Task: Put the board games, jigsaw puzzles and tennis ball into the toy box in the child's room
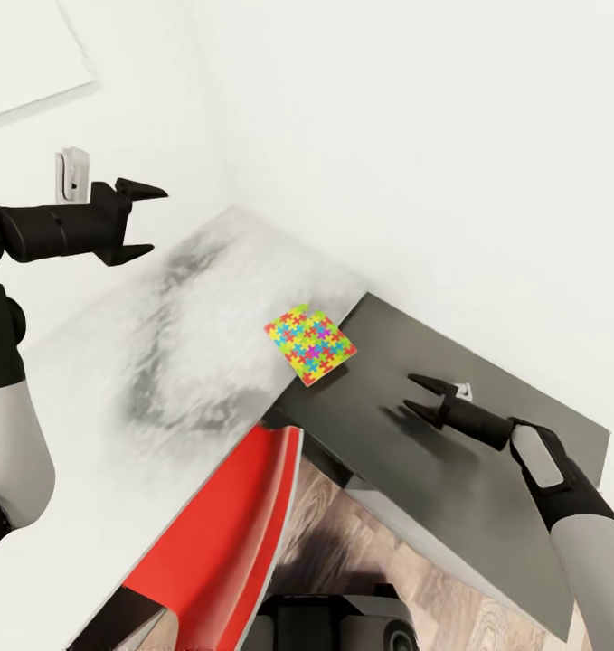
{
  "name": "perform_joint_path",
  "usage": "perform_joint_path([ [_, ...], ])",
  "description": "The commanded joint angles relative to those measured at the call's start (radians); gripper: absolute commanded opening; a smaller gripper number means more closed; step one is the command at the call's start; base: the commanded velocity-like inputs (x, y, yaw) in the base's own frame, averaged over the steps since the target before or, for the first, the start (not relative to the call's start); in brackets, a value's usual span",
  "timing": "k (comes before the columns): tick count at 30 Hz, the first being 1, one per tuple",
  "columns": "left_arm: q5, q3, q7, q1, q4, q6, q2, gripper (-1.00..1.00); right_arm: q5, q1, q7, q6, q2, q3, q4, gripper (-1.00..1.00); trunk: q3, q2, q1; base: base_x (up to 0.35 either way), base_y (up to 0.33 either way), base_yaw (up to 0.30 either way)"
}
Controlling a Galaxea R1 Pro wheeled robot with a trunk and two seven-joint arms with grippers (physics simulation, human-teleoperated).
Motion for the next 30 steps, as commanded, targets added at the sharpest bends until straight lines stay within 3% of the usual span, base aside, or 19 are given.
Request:
perform_joint_path([
  [1, 0.008, 0.001, 0.010, -0.002, 0.000, 0.006, 0.000, 1.00, 0.003, -0.001, 0.004, -0.002, 0.000, -0.002, 0.002, 1.00, -0.001, -0.002, 0.001, 0.000, 0.000, 0.178],
  [30, 0.008, 0.001, 0.010, -0.005, 0.000, 0.005, 0.000, 1.00, 0.003, -0.001, 0.003, -0.049, 0.000, -0.005, 0.010, 1.00, -0.001, -0.002, 0.001, 0.000, 0.000, 0.063],
])
